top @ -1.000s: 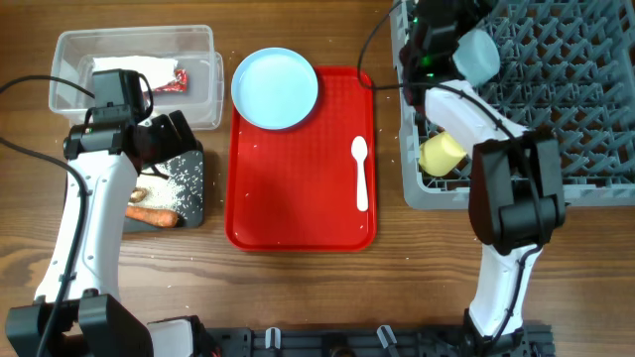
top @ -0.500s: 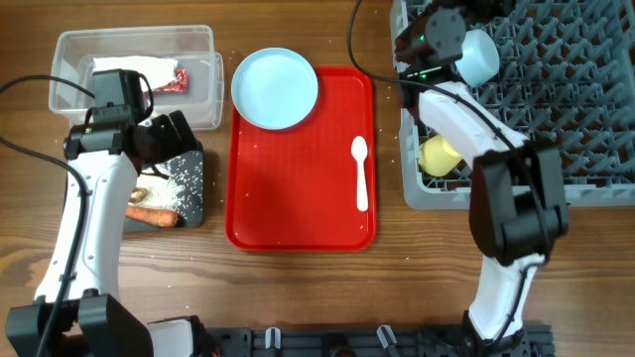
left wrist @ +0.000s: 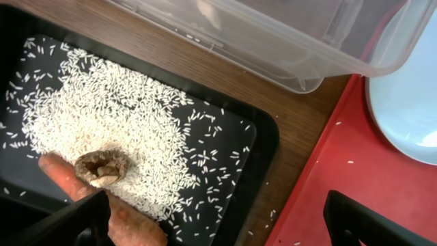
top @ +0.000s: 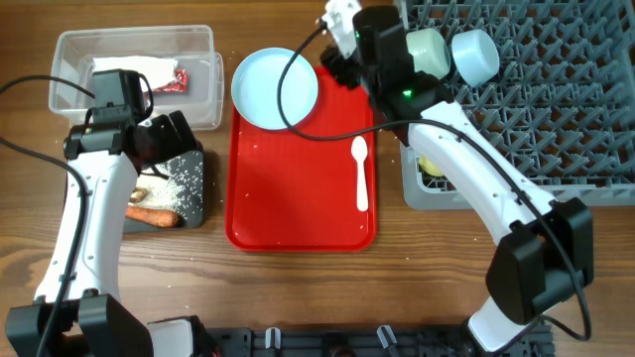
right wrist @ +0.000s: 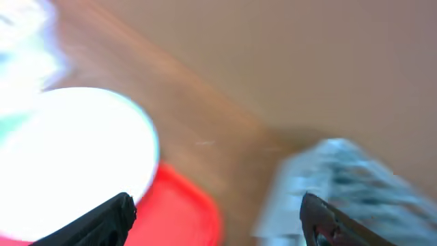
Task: Sort waste into correct bins and load items into the dishwasher rack
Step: 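Move the right gripper to the light-blue plate and grasp its rim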
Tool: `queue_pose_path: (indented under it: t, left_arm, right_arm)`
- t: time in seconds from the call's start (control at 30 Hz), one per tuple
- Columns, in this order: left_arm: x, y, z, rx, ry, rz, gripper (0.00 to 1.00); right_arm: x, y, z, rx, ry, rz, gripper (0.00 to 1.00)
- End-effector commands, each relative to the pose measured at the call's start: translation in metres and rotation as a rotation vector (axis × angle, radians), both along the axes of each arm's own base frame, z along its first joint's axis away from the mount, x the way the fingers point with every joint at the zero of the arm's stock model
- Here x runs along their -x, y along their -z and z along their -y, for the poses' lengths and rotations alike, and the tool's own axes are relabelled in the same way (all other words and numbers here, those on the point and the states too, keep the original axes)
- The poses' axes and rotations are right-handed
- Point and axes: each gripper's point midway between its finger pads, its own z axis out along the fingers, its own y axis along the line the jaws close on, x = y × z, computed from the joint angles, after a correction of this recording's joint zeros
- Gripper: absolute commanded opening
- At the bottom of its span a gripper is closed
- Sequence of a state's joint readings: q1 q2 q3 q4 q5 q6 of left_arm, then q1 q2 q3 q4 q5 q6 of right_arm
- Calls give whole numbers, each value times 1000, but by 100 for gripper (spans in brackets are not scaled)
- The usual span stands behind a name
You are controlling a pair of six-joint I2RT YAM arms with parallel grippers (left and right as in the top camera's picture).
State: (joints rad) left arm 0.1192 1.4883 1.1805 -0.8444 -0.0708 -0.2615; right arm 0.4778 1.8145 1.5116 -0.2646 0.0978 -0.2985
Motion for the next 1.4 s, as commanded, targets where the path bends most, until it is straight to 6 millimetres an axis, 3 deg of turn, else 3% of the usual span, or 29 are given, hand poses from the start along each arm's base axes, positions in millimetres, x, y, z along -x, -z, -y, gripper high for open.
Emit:
queue_pose_path:
  t: [0.0,0.3,0.57,0.77,1.0,1.17,1.27,1.37]
  left_arm:
    - [-2,-5,-3,-5,-19,15,100]
    - [-2,-5,-3,-6,-18,15,100]
    - [-2,-5,-3,-5,-19,15,100]
    - [-2,-5,-3,-5,-19,15,100]
    - [-2,-5,-3,-5,-19,15,100]
    - [-2,-5,-3,-5,-19,15,100]
    - [-2,-5,-3,-5,-19,15,100]
    - [-2,-5,-3,-5,-19,15,100]
  right_arm:
    - [16,24,-28,-228,-44,-191,79]
    - [15,148,-43,-176,-59,-425,62]
    - [4,156,-43,-175,-46,-391,53]
    - [-6,200,-48,-211,-6,-419,49]
    - [-14,223,-47,-232,46,-420,41]
    - [6,243,-34,-164,81,-518,30]
    - [25,250,-24,-117,99,-603,13]
    - [36,242,-18,-95,109,-642,11]
